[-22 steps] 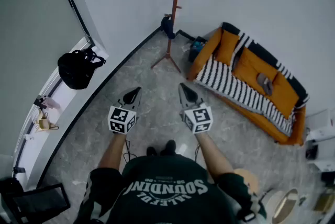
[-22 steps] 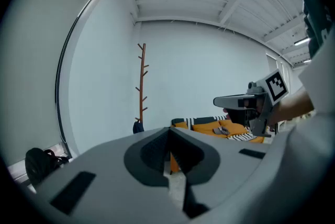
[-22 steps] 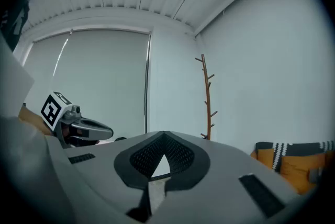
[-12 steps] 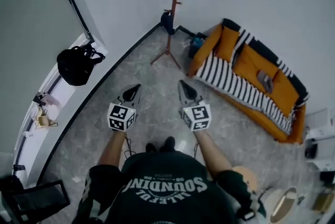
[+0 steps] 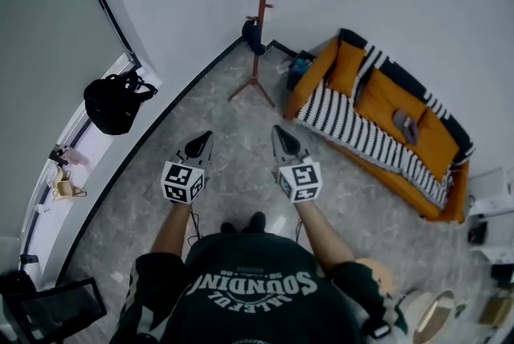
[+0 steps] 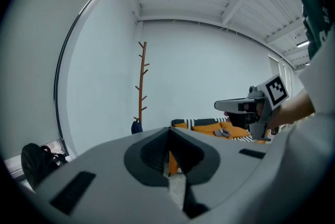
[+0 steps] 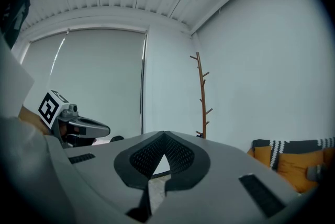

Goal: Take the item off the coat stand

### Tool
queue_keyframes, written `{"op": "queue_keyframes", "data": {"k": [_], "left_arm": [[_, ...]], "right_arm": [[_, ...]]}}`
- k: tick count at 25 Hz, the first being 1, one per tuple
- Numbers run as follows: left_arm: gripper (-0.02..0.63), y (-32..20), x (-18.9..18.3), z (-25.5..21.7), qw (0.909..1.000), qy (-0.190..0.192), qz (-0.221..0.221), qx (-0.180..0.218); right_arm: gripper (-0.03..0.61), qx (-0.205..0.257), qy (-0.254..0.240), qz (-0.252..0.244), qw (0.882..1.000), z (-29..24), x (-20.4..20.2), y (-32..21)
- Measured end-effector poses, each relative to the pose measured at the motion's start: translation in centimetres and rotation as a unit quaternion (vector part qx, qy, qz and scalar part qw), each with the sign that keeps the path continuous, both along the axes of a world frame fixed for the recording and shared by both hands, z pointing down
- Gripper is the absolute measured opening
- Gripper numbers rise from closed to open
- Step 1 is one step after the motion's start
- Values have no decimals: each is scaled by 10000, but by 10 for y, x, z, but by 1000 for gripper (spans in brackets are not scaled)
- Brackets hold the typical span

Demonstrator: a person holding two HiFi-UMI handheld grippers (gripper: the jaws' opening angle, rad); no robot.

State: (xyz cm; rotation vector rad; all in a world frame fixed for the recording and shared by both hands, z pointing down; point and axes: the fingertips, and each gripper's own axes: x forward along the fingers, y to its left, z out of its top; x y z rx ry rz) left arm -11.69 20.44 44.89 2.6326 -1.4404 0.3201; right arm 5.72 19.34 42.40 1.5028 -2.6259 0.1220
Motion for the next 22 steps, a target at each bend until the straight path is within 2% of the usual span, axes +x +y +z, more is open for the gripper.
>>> {"op": "queue_keyframes", "data": {"k": [9,22], "left_arm": [[0,-9,24,-2,9995,158,-265,-29],[0,-40,46,-6,9997,61,-200,-89]], "right_arm": [[-2,-43,14,101,9999,10,43,-1],[-2,-8,-324,366,9988,16,86,-27]]}}
